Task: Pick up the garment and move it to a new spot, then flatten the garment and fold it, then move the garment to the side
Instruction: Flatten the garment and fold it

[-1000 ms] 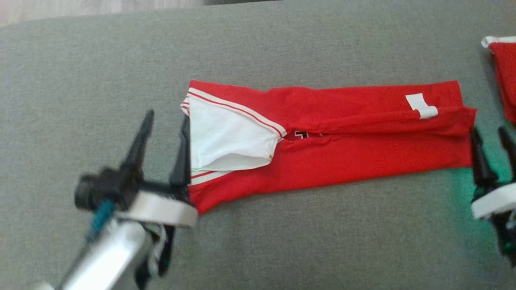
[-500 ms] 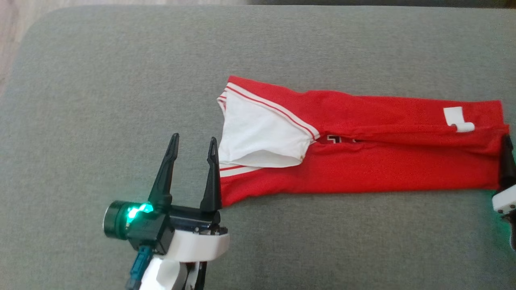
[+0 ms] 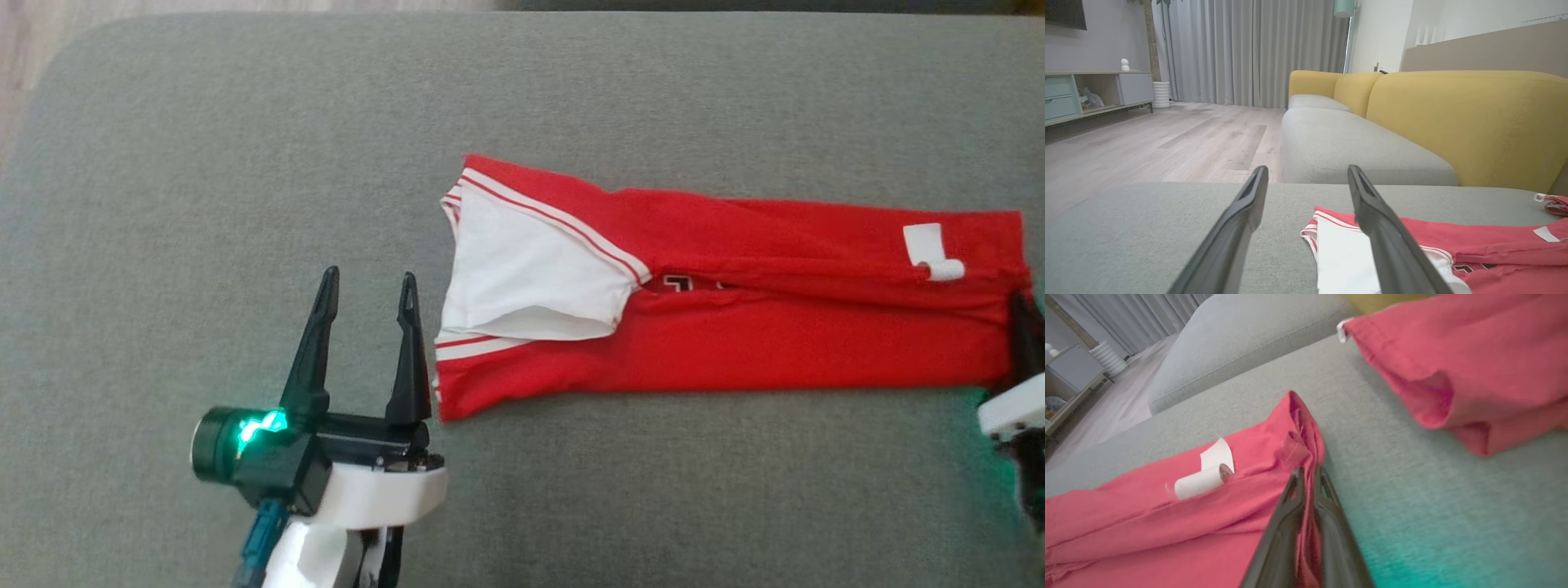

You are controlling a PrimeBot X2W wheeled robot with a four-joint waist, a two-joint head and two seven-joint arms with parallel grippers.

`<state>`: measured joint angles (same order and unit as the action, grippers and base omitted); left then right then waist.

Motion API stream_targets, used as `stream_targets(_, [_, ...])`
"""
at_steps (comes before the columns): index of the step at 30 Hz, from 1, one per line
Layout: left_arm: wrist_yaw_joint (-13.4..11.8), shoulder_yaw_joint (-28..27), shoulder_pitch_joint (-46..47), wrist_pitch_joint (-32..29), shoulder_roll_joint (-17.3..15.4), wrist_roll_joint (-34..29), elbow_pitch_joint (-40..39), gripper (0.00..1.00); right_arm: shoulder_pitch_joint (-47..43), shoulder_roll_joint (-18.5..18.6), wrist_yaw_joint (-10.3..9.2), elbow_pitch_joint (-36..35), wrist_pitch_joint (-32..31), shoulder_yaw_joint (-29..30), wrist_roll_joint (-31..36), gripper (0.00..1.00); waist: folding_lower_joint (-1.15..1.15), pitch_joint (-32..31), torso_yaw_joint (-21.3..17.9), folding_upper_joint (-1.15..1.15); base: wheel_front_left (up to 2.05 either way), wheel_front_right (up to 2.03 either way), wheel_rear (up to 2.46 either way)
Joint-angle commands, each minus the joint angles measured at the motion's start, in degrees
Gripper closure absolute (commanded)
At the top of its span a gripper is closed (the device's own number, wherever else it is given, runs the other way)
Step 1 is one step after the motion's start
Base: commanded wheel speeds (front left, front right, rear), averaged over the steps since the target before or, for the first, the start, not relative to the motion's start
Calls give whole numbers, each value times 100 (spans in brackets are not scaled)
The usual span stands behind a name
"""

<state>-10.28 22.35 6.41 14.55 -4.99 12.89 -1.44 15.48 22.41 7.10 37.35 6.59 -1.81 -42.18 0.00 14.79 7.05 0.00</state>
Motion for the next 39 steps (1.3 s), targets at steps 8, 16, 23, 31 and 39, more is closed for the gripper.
stream_targets(8, [315,-432,-3,44,148,-195,-102,0,91,967,39,-1125,-224,588,-73,100,0,-114,-287,0,0,0,0])
stream_targets(16, [477,-502,-30,45,187,-247,-44,0,166,799,39,-2813,-1073,642,-138,100,0,-166,-434,0,0,0,0])
stream_targets(23, [546,-418,-8,45,207,-211,-8,0,279,-349,39,-3998,-1727,101,117,100,0,-180,-356,0,0,0,0])
stream_targets(31, [439,-351,63,45,210,-107,-5,0,392,-1489,39,-4076,-1821,-933,931,100,0,-150,-92,0,0,0,0])
stream_targets(39, [413,-297,111,45,211,34,45,0,472,-1944,39,-2636,-1150,-1961,1519,100,0,-35,162,0,0,0,0])
